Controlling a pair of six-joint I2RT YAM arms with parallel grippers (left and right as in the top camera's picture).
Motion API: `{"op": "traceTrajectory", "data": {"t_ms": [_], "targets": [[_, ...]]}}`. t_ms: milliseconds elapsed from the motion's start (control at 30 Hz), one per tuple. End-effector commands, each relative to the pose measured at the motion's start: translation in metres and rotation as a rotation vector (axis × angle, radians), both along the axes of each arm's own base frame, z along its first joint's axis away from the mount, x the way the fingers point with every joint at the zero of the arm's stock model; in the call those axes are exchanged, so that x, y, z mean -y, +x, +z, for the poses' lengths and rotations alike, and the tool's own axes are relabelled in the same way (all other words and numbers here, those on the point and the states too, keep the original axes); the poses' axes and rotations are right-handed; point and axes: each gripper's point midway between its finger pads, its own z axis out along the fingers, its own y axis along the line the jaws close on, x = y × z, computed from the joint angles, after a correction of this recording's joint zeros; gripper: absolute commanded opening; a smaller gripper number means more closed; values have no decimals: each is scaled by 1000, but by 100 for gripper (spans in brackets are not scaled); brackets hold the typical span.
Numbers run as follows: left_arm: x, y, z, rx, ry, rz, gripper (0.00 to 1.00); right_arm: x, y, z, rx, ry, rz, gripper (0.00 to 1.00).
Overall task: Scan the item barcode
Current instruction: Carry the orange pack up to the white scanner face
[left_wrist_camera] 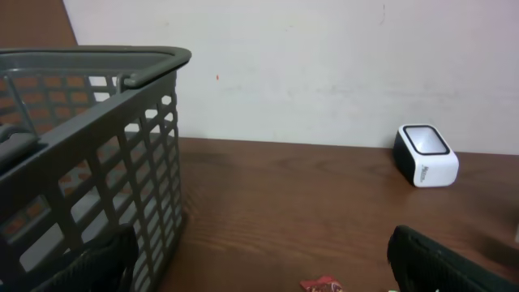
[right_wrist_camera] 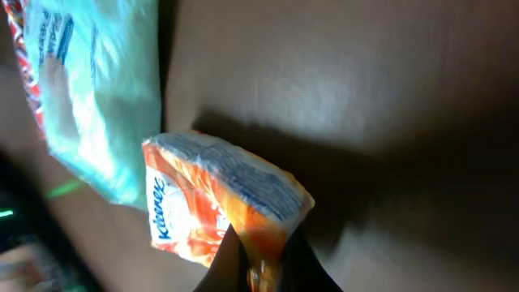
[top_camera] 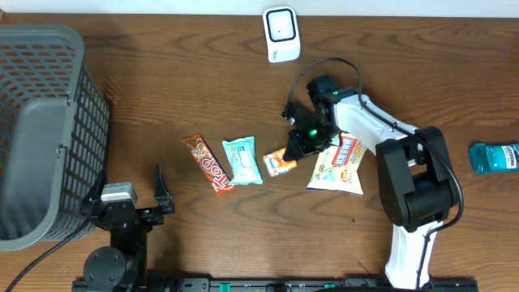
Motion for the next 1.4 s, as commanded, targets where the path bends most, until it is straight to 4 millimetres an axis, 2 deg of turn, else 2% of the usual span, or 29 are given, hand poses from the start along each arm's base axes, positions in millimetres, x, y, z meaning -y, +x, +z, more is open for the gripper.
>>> {"op": "traceTrajectory", "data": {"t_ms": [0, 167, 367, 467, 733, 1000, 1133, 1233, 1300, 1367], "targets": [[-2, 0, 0, 1, -5, 10, 98, -4, 15, 34, -125, 63, -176, 1], [-2, 0, 0, 1, -5, 10, 98, 10, 10, 72, -381, 90, -376, 1], [-2, 0, 0, 1, -5, 10, 98, 34, -17, 93, -719, 38, -579, 1], [-2, 0, 0, 1, -5, 10, 98, 41, -24, 97, -774, 17, -598, 1], [-2, 0, 0, 1, -5, 10, 98, 43, -29, 100, -778, 17, -575, 1], [-2, 0, 0, 1, -5, 10, 98, 36, -34, 116, -740, 135, -462, 1], [-2, 0, 0, 1, -5, 10, 98, 34, -26, 121, -634, 195, -383, 1], [-2, 0, 0, 1, -5, 10, 98, 32, -8, 113, -406, 257, -245, 1], [-2, 0, 0, 1, -5, 10, 98, 32, 9, 99, -267, 244, -198, 1], [-2, 0, 0, 1, -5, 10, 98, 26, 30, 94, -140, 269, -168, 1]]}}
